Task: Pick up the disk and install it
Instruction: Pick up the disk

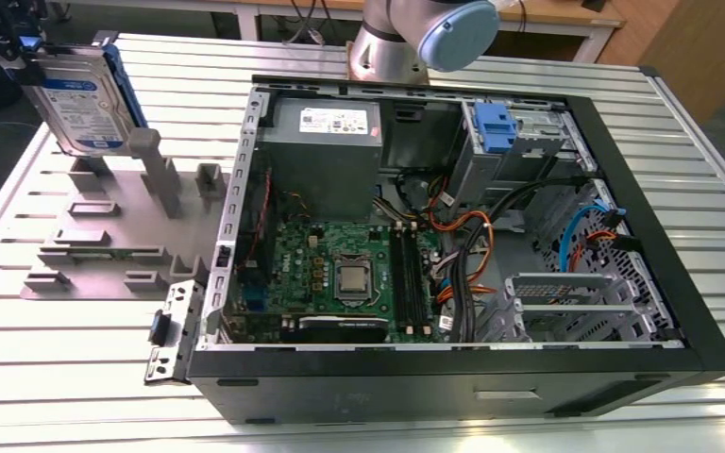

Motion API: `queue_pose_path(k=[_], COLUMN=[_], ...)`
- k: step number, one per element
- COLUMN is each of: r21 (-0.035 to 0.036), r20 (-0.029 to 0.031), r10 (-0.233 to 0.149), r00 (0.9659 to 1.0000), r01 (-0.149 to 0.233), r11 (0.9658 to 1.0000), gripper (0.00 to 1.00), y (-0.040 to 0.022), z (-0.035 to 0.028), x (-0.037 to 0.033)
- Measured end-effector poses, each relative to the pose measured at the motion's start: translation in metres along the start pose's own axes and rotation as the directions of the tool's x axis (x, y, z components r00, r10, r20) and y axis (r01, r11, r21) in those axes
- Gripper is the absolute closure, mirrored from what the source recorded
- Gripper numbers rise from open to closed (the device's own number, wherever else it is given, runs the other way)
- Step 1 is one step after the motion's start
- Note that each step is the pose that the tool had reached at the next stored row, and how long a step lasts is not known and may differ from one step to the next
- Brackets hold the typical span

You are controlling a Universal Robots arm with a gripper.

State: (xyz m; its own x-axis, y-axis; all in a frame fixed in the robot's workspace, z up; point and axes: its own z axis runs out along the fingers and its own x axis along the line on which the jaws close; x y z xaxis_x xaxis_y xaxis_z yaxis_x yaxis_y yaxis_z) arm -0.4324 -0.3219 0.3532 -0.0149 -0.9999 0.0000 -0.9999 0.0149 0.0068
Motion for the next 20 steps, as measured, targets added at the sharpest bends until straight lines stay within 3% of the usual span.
queue_pose_path(k=[8,20], r21=[-0.0002,-0.0001], r20=[-0.0001,0.0], r10=[0.0,0.0], r00=[1.0,1.0], r01=[0.0,0.0], r11=[1.0,1.0], gripper=[0.64,0.64], y=[0.0,0.0001], z=[-0.0013,-0.0088], x=[0.0,0.0])
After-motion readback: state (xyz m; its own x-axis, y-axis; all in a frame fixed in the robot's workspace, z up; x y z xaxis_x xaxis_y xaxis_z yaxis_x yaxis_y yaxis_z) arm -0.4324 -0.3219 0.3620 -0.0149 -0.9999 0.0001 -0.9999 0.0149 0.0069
